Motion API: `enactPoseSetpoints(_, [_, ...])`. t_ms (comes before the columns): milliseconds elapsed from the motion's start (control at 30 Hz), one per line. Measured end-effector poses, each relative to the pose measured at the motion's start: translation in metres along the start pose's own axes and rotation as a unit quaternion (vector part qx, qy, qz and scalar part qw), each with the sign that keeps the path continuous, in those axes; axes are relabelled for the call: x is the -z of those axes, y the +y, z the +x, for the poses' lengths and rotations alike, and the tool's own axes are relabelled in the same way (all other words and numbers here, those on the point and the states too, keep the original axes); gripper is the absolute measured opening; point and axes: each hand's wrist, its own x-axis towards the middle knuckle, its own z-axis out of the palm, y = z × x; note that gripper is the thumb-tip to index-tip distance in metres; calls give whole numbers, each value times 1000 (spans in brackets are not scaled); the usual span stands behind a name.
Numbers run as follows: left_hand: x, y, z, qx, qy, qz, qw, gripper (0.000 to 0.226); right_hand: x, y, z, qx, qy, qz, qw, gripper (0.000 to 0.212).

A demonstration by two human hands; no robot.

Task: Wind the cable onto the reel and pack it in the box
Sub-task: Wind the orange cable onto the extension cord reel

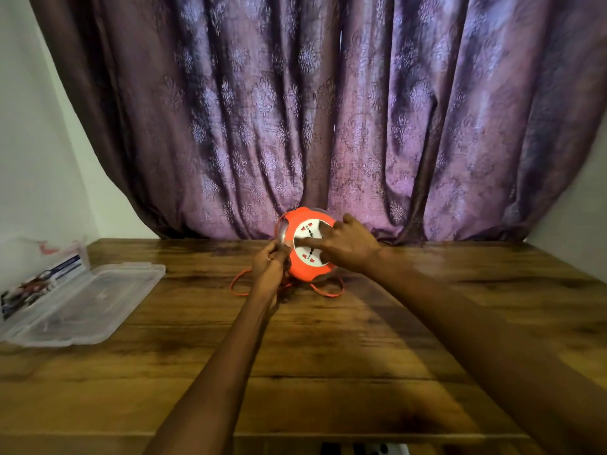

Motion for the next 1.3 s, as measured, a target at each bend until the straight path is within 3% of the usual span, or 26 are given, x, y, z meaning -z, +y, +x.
enactPoseSetpoints(67, [-5,-2,-4,-2,8,-35,999,23,-5,-9,3,-106,22,79,991,65])
enactPoseSetpoints(133, [-9,-3,-8,2,9,-66,998,33,-4,-17,8,-231,51,177,955,68])
enactPoseSetpoints(233, [-13,-5,-10,9,21,-90,996,37,3,-27,20,-408,31,340,847,73])
enactPoseSetpoints(300, [-13,-5,-10,6,19,-104,994,35,9,-28,28,-467,23,515,718,69])
enactPoseSetpoints(367, [-11,-6,-9,2,14,-111,994,27,8,-33,34,-482,57,720,496,48])
enactPoseSetpoints(400, [-9,-7,-10,1,14,-110,994,27,5,-37,35,-489,72,762,418,41])
enactPoseSetpoints(433, [-8,-7,-9,3,19,-107,994,28,3,-41,36,-492,76,777,387,34])
enactPoseSetpoints(467, [-7,-6,-9,6,25,-102,994,28,1,-44,36,-490,76,778,386,30])
enactPoseSetpoints(533, [-6,-3,-7,13,50,-94,994,16,-1,-44,34,-472,73,763,436,25])
enactPoseSetpoints(567, [-5,-1,-5,16,65,-92,993,10,-2,-42,32,-458,60,742,487,25])
enactPoseSetpoints(633, [0,3,0,17,92,-88,992,9,-3,-34,27,-452,32,622,638,22])
enactPoseSetpoints(700, [7,6,6,14,113,-83,990,17,-8,-27,20,-414,73,441,793,19])
enactPoseSetpoints(767, [13,8,11,22,113,-69,991,17,-13,-19,14,-262,142,335,894,22])
enactPoseSetpoints(833, [17,9,13,40,94,-53,993,12,-17,-7,9,-91,147,254,952,38])
enactPoseSetpoints(933, [21,8,14,54,69,-34,996,16,-15,7,8,35,102,154,982,59])
enactPoseSetpoints(1100, [20,11,12,57,31,-5,998,25,-4,9,5,132,15,57,990,57])
enactPoseSetpoints(1200, [16,11,6,40,1,6,999,19,0,11,0,141,7,33,989,51])
enactPoseSetpoints(1300, [12,12,-2,49,-21,-12,998,11,1,9,2,93,7,5,996,52])
